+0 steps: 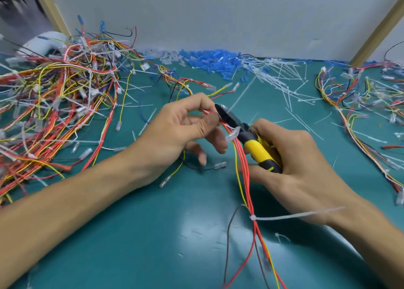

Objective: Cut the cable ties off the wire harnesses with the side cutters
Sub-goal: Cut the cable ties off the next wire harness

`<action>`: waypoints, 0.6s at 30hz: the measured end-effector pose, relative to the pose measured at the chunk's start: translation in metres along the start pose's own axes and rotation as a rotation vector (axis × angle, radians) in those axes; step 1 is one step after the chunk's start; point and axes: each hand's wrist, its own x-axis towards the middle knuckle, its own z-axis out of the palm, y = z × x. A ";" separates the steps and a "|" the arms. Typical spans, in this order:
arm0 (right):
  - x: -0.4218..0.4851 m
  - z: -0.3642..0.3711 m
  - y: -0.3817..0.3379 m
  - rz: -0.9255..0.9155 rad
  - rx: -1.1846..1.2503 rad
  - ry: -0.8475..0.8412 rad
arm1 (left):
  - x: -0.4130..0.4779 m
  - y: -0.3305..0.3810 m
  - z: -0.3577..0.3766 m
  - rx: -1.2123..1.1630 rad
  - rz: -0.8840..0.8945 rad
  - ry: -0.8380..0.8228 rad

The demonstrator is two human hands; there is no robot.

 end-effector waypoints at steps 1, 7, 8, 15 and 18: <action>0.000 0.001 0.000 -0.011 0.013 -0.011 | -0.001 0.001 -0.001 -0.053 -0.014 -0.034; -0.003 -0.002 0.000 -0.119 0.009 -0.053 | -0.004 0.002 0.001 -0.300 -0.038 -0.185; -0.002 -0.004 0.001 -0.141 -0.042 -0.036 | -0.005 0.002 0.002 -0.311 -0.041 -0.207; 0.002 -0.013 0.004 -0.239 -0.173 -0.011 | -0.008 0.004 0.007 -0.333 -0.067 -0.151; 0.002 -0.010 0.005 -0.238 -0.184 -0.006 | -0.006 0.002 0.009 -0.338 -0.068 -0.114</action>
